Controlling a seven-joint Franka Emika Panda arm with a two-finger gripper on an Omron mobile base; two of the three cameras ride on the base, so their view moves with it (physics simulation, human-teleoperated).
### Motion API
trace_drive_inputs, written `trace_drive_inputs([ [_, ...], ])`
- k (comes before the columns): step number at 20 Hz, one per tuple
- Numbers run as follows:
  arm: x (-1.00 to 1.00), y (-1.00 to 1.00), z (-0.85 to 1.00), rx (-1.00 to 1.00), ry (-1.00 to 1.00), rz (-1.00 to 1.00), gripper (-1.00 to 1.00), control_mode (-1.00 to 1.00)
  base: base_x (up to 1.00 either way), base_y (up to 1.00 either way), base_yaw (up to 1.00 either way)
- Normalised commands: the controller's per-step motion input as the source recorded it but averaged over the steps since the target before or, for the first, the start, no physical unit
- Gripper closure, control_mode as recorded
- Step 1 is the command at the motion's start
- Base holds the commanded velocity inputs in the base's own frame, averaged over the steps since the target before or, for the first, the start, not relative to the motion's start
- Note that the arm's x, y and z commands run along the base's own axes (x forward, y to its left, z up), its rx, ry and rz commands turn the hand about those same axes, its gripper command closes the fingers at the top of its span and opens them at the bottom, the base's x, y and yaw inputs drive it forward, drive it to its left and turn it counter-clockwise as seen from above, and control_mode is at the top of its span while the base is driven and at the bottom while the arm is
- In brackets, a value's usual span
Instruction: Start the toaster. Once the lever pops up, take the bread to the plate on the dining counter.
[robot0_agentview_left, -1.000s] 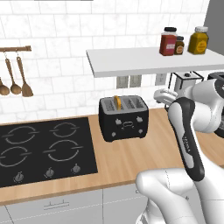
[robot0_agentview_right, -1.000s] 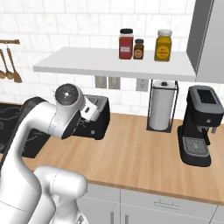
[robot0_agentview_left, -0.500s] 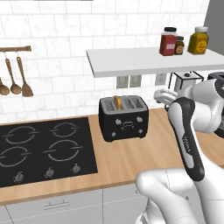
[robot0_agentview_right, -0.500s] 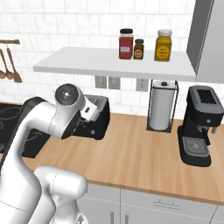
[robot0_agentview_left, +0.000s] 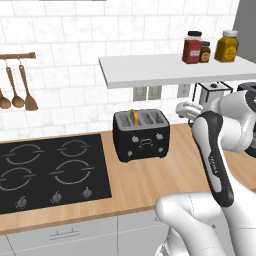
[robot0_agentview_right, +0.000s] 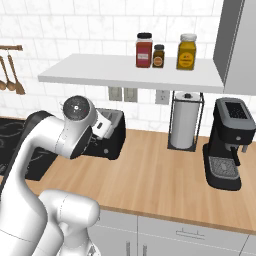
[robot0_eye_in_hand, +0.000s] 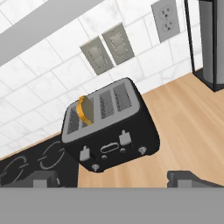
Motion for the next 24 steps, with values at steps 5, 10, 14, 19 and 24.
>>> trace_drive_inputs([
  [5, 0.00, 0.00, 0.00, 0.00, 0.00, 0.00, -1.00, -1.00, 0.00, 0.00, 0.00],
  [10, 0.00, 0.00, 0.00, 0.00, 0.00, 0.00, -1.00, -1.00, 0.00, 0.00, 0.00],
  [14, 0.00, 0.00, 0.00, 0.00, 0.00, 0.00, -1.00, -1.00, 0.00, 0.00, 0.00],
  [19, 0.00, 0.00, 0.00, 0.00, 0.00, 0.00, -1.00, -1.00, 0.00, 0.00, 0.00],
  [24, -0.02, 0.18, 0.00, 0.00, 0.00, 0.01, -1.00, -1.00, 0.00, 0.00, 0.00],
])
